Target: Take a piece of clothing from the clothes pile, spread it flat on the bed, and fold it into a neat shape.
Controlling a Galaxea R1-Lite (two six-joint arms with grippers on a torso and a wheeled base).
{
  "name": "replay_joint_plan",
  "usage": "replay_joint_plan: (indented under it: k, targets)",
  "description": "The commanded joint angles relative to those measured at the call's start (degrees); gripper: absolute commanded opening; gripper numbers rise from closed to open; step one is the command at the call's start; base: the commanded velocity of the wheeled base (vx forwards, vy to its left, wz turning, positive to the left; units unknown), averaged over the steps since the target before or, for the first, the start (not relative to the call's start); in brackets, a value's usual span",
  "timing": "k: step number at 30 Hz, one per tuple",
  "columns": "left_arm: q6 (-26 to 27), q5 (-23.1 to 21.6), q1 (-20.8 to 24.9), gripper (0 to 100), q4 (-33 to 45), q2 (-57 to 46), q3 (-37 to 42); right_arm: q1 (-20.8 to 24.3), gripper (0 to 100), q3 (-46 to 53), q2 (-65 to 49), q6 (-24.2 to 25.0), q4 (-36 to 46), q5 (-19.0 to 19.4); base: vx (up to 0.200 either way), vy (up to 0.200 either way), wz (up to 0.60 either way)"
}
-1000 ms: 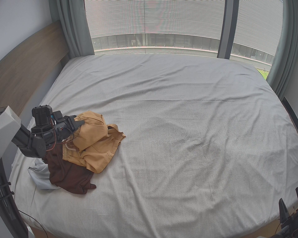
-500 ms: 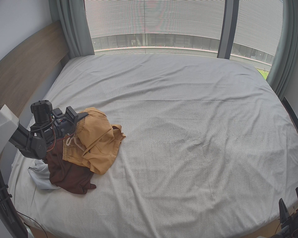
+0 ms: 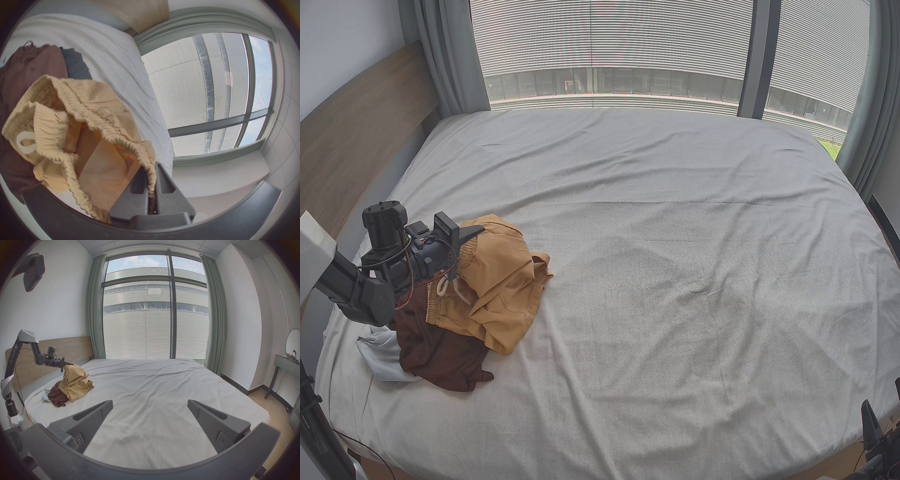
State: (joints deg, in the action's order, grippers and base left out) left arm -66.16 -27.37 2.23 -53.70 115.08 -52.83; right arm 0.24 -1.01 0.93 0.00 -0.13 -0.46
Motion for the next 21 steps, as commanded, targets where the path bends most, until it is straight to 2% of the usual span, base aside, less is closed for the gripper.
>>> replay_joint_plan:
  k: [1,6,21]
  targets:
    - [-4.0,-0.1,2.1,0,-0.4,-2.6,0.6,0.0,100,1.0,-0.9,0.0,0.0,0.0,0.000,0.000,0.00]
    - [-8.3,-0.5,4.8,0,-0.6,-6.1,1.6,0.0,100,1.0,-0.9,0.0,0.0,0.0,0.000,0.000,0.00]
    - [-14.2,0.0,13.8,0,-0.5,-12.6,2.6,0.0,100,1.0,-0.9,0.0,0.0,0.0,0.000,0.000,0.00]
